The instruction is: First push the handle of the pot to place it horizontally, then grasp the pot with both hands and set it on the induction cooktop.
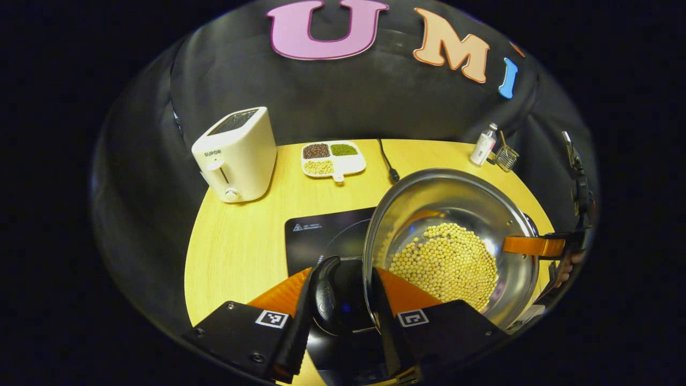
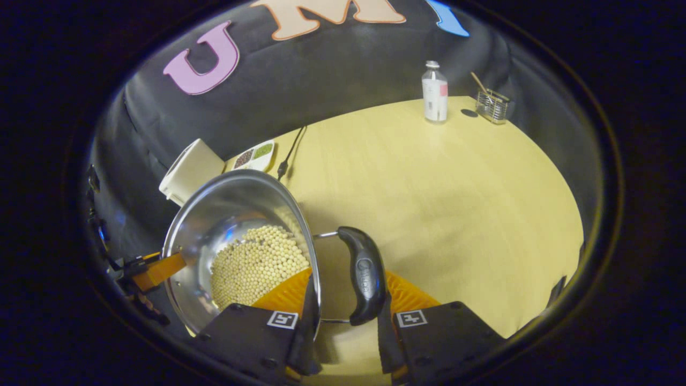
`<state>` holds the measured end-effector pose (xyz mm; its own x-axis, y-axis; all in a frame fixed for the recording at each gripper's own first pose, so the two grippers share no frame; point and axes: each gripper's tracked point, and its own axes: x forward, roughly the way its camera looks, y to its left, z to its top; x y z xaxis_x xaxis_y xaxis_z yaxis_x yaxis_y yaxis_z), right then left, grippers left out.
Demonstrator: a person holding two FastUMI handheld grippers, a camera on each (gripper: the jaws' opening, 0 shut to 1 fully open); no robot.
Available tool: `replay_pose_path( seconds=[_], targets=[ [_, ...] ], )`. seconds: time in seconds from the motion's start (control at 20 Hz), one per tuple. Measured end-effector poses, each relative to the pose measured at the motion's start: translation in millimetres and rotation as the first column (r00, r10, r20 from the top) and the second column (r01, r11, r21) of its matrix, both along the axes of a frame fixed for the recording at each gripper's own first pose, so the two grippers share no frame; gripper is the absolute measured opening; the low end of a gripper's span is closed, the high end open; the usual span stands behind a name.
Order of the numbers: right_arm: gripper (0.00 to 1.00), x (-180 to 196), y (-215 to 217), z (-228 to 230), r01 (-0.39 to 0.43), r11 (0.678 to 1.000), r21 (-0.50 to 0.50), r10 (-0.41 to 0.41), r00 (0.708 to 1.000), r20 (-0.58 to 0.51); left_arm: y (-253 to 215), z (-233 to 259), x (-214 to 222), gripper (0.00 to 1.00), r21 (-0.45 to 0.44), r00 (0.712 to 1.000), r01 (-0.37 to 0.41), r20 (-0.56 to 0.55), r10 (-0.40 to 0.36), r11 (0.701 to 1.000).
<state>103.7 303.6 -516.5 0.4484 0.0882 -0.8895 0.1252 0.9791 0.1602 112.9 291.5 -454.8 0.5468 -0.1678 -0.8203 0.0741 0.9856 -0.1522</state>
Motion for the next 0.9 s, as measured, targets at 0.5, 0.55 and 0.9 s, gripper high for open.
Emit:
replay_pose_path(
  seconds=[0.5,0.55,0.9],
  targets=[
    [0.52,6.3,48.9,-10.8,0.04,0.999,-0.017,-0.041,0.999,-0.027,43.3,-8.9,29.2,0.59,-0.008,0.994,0.033,0.108,-0.032,0.999],
    [0.46,6.8,50.0,-12.3,0.047,0.999,-0.014,-0.047,0.998,-0.03,45.0,-9.3,32.0,0.59,-0.003,0.993,0.038,0.115,-0.038,0.999],
    [0.49,11.9,51.6,-15.3,0.05,0.999,-0.005,-0.051,0.998,-0.03,45.3,-10.7,33.6,0.61,-0.016,0.992,0.006,0.128,-0.004,1.0]
  ],
)
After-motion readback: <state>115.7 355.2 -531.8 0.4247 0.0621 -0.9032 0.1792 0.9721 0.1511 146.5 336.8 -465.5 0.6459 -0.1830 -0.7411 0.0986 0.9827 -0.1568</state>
